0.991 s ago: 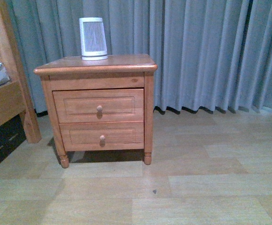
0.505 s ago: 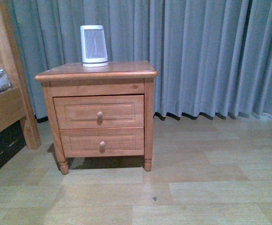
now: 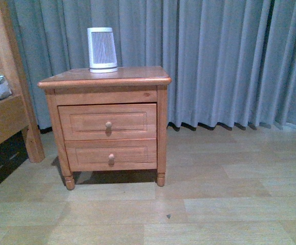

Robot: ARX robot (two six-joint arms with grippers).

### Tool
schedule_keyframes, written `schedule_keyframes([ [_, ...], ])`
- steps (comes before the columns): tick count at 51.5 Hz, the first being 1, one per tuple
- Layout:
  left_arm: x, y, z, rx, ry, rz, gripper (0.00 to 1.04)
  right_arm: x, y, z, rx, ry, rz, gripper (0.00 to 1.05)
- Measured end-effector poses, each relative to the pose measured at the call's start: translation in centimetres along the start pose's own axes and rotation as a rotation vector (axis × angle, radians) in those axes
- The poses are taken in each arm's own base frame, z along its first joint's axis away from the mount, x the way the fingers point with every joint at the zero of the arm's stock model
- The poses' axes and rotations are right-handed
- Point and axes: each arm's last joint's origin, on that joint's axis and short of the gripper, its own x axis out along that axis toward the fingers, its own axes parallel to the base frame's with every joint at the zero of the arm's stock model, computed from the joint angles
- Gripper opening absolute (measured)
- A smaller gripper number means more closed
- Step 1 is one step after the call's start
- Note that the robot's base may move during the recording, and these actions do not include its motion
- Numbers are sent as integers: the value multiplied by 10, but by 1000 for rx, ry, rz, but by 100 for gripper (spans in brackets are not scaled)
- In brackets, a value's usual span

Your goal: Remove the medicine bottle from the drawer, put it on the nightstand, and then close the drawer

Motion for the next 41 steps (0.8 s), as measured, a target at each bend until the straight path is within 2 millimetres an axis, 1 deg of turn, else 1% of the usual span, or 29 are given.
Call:
schedule_keyframes([
  [41, 0, 0, 0, 0, 0, 0, 98, 0, 0, 0, 0, 0, 0, 98],
])
